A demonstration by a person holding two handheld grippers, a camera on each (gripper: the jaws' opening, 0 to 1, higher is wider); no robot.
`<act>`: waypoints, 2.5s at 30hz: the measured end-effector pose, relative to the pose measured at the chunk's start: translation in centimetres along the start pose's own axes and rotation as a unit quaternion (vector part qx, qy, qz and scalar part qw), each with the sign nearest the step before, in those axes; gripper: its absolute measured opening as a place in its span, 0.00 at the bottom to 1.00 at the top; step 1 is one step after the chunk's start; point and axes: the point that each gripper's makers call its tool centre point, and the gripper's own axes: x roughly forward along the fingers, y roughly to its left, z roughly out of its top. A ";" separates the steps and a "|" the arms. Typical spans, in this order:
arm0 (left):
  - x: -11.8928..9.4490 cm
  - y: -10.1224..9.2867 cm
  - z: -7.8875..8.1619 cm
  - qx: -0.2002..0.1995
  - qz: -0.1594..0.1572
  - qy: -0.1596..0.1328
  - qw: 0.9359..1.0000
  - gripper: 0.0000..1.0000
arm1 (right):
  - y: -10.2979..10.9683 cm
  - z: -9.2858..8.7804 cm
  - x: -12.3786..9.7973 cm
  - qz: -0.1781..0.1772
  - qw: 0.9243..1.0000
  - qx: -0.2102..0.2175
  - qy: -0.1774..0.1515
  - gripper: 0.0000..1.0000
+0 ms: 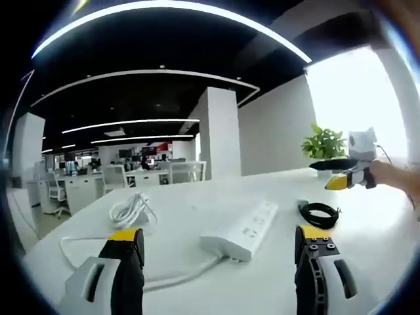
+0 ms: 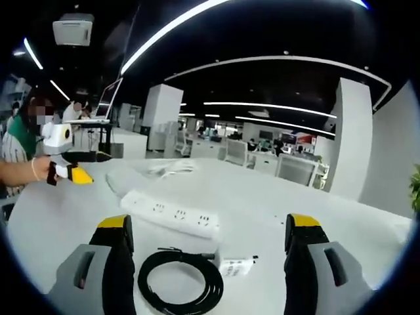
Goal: Straighten the power strip on the desk, plug the charger into it
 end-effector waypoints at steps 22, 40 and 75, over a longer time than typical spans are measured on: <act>2.9 -0.8 -1.5 0.003 0.006 0.022 1.000 0.97 | -1.0 -2.5 5.2 0.032 0.998 -0.034 0.044 0.89; 3.7 -1.8 -3.2 -0.004 -0.003 0.046 0.999 0.94 | -1.2 -4.0 6.6 0.042 0.996 -0.028 0.073 0.75; 5.7 -2.7 -4.9 -0.031 -0.032 0.103 0.994 0.81 | -0.9 -5.9 8.6 0.063 0.988 -0.062 0.125 0.54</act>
